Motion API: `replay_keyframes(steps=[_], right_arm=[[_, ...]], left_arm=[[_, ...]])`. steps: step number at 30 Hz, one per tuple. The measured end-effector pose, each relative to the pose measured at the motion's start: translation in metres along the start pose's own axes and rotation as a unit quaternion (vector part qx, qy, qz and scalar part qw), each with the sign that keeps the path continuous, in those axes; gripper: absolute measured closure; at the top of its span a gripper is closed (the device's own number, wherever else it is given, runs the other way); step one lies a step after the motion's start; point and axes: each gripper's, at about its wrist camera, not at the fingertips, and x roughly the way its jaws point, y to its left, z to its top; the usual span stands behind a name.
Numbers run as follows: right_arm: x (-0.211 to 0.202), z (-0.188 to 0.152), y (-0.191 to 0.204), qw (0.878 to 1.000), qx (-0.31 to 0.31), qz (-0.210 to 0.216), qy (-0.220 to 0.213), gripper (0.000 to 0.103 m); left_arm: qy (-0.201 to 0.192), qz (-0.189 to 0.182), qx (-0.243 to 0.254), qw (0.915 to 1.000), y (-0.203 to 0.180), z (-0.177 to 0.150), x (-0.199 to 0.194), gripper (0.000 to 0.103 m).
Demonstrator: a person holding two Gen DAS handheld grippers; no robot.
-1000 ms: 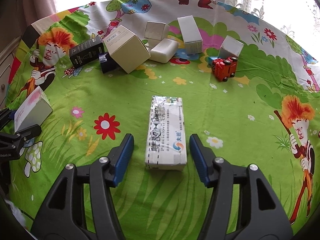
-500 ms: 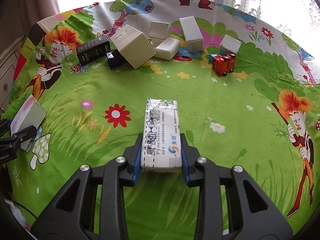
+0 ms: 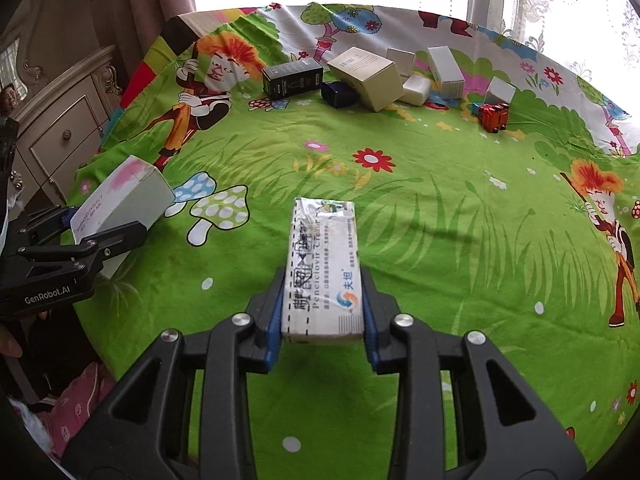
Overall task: Organize rigid objects
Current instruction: 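Carry both white boxes to the cardboard box and release them inside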
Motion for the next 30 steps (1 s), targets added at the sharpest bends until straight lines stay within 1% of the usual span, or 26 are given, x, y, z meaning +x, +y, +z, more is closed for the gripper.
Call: replay_keyframes(steps=[2, 10, 17, 24, 27, 30], right_arm=[[-0.034, -0.022, -0.014, 1.0, -0.001, -0.002, -0.006, 0.066], [-0.084, -0.037, -0.023, 0.999, 0.031, -0.002, -0.036, 0.066], [-0.125, -0.054, -0.044, 0.996, 0.057, -0.017, -0.065, 0.066], [-0.17, -0.084, -0.078, 0.99, 0.099, -0.045, -0.088, 0.066], [-0.19, -0.102, -0.09, 0.988, 0.111, -0.06, -0.09, 0.066], [-0.211, -0.124, -0.101, 0.985, 0.123, -0.077, -0.091, 0.066]], left_arm=[[-0.003, -0.004, 0.001, 1.0, -0.003, -0.003, -0.008, 0.035], [-0.001, -0.014, 0.022, 0.9997, -0.023, -0.013, -0.03, 0.035], [-0.007, -0.039, 0.036, 0.9986, -0.051, -0.013, -0.043, 0.035], [-0.004, -0.077, 0.061, 0.9952, -0.085, -0.014, -0.053, 0.035], [-0.003, -0.097, 0.077, 0.9923, -0.102, -0.014, -0.057, 0.035], [0.007, -0.122, 0.097, 0.9877, -0.123, -0.017, -0.058, 0.035]])
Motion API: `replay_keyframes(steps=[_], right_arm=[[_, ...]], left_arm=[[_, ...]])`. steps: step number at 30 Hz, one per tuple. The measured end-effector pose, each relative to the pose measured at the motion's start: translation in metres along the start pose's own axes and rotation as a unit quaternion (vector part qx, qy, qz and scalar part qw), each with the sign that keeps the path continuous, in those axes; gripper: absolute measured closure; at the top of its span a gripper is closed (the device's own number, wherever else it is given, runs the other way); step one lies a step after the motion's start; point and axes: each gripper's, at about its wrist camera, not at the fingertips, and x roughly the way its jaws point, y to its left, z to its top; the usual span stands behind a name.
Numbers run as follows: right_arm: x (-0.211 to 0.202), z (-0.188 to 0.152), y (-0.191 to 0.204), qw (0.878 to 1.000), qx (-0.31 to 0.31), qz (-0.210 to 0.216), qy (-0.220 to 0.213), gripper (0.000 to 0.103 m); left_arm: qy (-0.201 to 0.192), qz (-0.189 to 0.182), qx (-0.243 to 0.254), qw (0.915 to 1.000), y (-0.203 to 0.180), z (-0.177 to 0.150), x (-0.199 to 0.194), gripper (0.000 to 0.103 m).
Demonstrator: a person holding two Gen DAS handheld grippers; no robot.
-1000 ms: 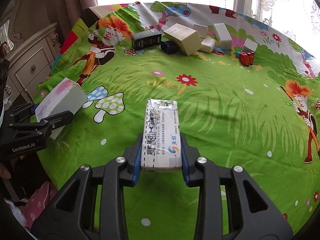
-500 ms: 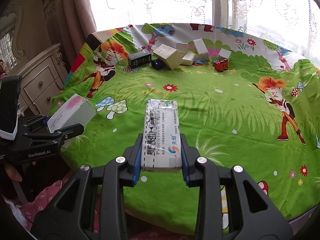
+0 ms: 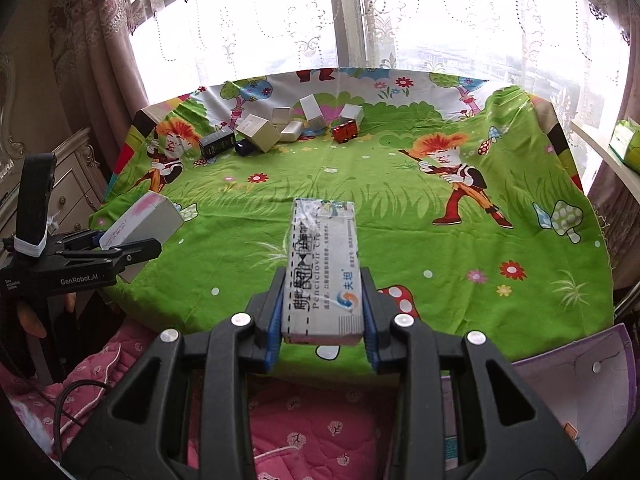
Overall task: Organize rigid objects
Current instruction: 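Carry both white boxes to the cardboard box and release them inside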
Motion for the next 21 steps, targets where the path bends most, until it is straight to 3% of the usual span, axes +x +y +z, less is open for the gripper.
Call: replay_keyframes(steps=[5, 10, 16, 21], right_arm=[[-0.036, -0.024, -0.038, 0.999, 0.029, -0.042, 0.003, 0.066], [-0.072, -0.047, -0.074, 0.995, 0.05, -0.087, 0.005, 0.066], [-0.104, -0.078, -0.112, 0.986, 0.064, -0.155, 0.014, 0.066], [-0.127, -0.103, -0.155, 0.973, 0.104, -0.206, 0.017, 0.066]], left_arm=[[0.017, -0.033, 0.054, 0.9979, -0.049, 0.001, 0.007, 0.035], [0.02, -0.068, 0.13, 0.989, -0.113, 0.0, 0.004, 0.035], [0.052, -0.121, 0.21, 0.9688, -0.196, -0.011, 0.01, 0.035], [0.071, -0.15, 0.287, 0.9434, -0.261, -0.033, 0.011, 0.035]])
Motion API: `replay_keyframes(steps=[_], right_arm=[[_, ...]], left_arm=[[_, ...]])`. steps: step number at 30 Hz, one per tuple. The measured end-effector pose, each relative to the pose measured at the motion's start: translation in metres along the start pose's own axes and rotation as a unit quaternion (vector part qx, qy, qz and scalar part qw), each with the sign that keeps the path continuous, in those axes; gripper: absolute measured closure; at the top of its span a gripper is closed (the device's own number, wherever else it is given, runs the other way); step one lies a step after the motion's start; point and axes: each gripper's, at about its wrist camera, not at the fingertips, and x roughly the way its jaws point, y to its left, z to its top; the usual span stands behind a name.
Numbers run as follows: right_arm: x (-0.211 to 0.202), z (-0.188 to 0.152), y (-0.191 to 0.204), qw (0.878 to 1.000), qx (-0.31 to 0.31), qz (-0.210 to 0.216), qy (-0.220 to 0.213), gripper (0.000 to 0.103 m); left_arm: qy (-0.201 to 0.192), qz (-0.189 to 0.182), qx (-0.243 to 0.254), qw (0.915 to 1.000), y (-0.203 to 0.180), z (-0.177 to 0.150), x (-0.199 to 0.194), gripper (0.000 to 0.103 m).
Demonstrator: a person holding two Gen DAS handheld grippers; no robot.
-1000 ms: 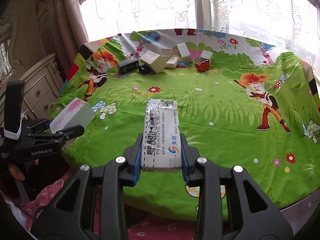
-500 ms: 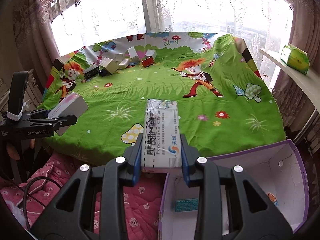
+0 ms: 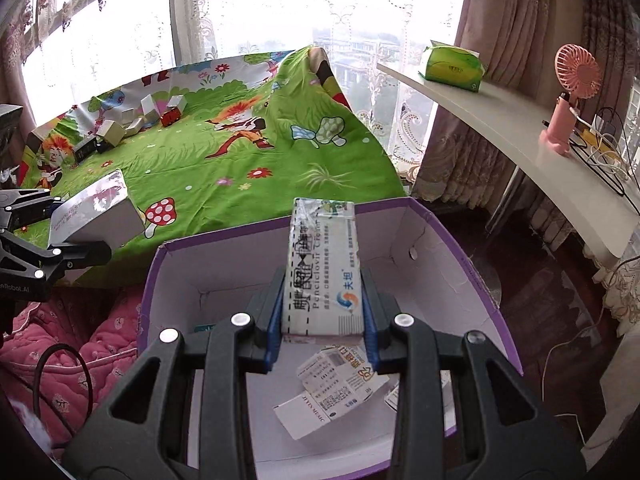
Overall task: Organize rigid objects
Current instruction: 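Carry both white boxes to the cardboard box and release them inside, then move both open grippers back over the remaining boxes on the sheet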
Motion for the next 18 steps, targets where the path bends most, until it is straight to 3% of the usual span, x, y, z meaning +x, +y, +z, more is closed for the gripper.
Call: replay_keyframes(steps=[4, 10, 13, 15, 18], right_arm=[[-0.005, -0.006, -0.03, 0.999, 0.023, -0.031, -0.005, 0.066], [-0.002, -0.016, -0.058, 0.997, 0.054, -0.049, -0.005, 0.066], [0.003, -0.011, -0.058, 0.997, 0.059, -0.042, -0.01, 0.066], [0.008, -0.004, -0.056, 0.997, 0.068, -0.028, -0.023, 0.065], [0.016, 0.007, -0.048, 0.996, 0.075, -0.022, -0.03, 0.027]], left_arm=[[0.021, -0.02, 0.034, 0.999, -0.033, 0.007, 0.017, 0.035], [0.031, -0.021, 0.059, 0.9975, -0.058, 0.017, 0.035, 0.035], [0.017, -0.021, 0.061, 0.9978, -0.062, 0.022, 0.037, 0.035], [-0.013, -0.03, 0.06, 0.9977, -0.062, 0.024, 0.032, 0.031], [-0.044, 0.0, 0.081, 0.9958, -0.058, 0.021, 0.022, 0.019]])
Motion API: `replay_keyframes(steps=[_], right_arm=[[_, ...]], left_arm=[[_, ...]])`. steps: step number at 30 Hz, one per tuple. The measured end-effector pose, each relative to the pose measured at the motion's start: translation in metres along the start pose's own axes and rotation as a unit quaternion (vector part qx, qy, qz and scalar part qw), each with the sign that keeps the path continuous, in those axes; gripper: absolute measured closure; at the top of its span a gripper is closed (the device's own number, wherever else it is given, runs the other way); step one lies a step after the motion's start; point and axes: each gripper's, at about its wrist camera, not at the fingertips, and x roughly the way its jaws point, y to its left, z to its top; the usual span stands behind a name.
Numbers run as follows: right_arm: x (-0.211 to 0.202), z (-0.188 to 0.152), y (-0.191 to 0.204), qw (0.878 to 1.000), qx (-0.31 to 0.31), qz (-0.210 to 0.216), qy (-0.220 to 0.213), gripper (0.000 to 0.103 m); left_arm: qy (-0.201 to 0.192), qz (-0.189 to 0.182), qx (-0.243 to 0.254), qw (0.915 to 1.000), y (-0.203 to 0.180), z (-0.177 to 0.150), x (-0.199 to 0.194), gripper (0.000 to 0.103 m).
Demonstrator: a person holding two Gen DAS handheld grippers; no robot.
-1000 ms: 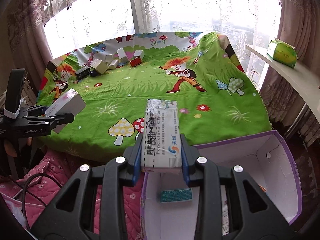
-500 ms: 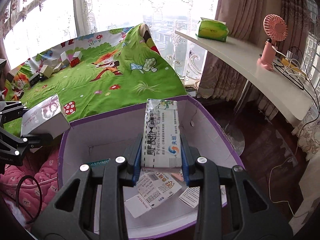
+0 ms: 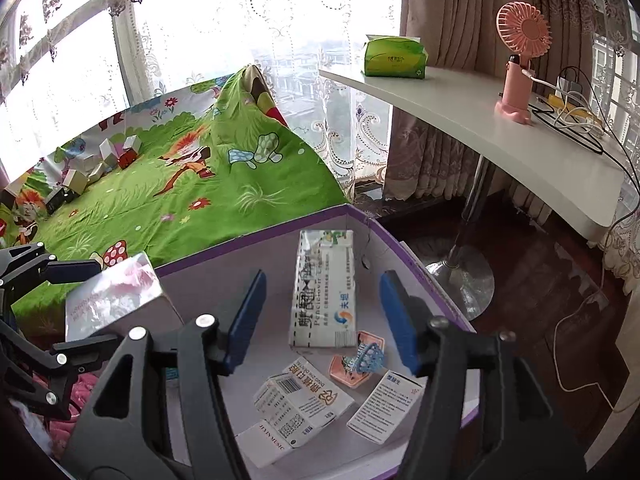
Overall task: Organize rigid objects
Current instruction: 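Move both open grippers back over the remaining boxes on the sheet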
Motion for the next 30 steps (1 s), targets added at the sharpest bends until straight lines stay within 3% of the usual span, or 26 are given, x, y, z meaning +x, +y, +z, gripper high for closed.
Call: replay_keyframes(steps=[6, 12, 17, 21, 24, 30], right_arm=[[0.0, 0.007, 0.022, 1.0, -0.015, 0.014, -0.003, 0.026], [0.008, 0.003, 0.056, 0.998, -0.045, 0.045, 0.02, 0.025], [0.021, 0.005, 0.11, 0.992, -0.08, 0.086, 0.041, 0.024], [0.037, 0.007, 0.169, 0.985, -0.1, 0.129, 0.056, 0.015], [0.057, 0.003, 0.224, 0.97, -0.136, 0.18, 0.092, 0.014], [0.097, 0.017, 0.343, 0.942, -0.227, 0.225, 0.098, 0.014]], left_arm=[[-0.017, 0.071, -0.017, 0.9972, 0.05, -0.027, -0.016, 0.019], [0.003, 0.135, -0.105, 0.9853, 0.139, -0.074, -0.03, 0.019], [0.014, 0.199, -0.202, 0.9588, 0.221, -0.13, -0.057, 0.019], [0.034, 0.238, -0.29, 0.9263, 0.291, -0.176, -0.07, 0.019], [0.048, 0.26, -0.344, 0.901, 0.339, -0.204, -0.076, 0.019], [0.032, 0.308, -0.383, 0.8704, 0.413, -0.23, -0.088, 0.019]])
